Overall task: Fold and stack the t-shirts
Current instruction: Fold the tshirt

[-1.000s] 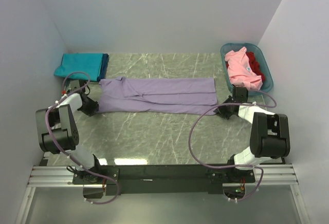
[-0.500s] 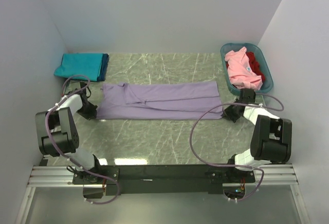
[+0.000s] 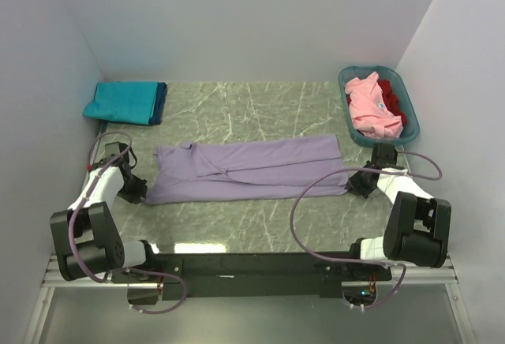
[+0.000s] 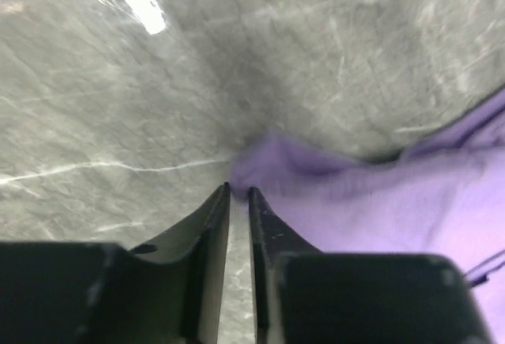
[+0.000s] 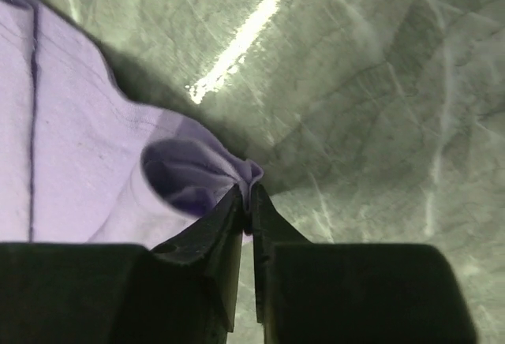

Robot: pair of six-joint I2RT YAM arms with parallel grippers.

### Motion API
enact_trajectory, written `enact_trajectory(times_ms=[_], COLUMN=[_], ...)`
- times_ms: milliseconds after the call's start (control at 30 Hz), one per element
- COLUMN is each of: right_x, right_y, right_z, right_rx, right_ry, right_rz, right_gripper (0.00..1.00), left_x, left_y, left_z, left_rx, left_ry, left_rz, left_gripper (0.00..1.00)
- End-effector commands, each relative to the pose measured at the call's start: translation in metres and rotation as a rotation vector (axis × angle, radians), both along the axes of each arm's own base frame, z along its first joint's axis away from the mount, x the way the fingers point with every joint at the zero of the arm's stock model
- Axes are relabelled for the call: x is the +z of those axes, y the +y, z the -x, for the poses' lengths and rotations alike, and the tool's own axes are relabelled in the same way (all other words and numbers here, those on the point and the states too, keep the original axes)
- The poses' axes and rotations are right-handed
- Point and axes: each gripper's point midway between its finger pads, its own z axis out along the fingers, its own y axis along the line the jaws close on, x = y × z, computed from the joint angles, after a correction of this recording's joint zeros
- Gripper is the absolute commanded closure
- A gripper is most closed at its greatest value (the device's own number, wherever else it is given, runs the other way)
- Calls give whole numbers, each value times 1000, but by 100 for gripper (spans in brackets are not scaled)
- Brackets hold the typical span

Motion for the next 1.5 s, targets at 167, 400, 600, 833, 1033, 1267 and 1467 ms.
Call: enact_trajectory(times_ms=[167, 400, 600, 833, 1033, 1267, 1467], right_x=[18, 46, 72, 51, 34, 26, 23], right_y=[-26, -20, 15, 46, 57, 60, 63], right_z=[4, -2, -15, -12, -14, -23, -32], right_rx=[-39, -3, 184, 389, 444, 454, 454], right_ry=[-25, -99, -172, -66, -19, 2, 5], right_rz=[130, 203, 287, 296, 282, 286, 282], right_gripper=[64, 60, 60, 64, 70, 71, 71], left_x=[21, 74, 109, 121, 116, 113, 112], left_y=[21, 32, 22, 3, -9, -12, -11], left_z=[-1, -15, -26, -36, -41, -44, -43], left_rx=[71, 59, -39, -178, -223, -239, -234], left_ry=[-70, -216, -332, -476, -509, -510, -501], left_rz=[-105, -190, -254, -289, -279, -266, -268], left_gripper=[45, 12, 1, 1, 0, 0, 1])
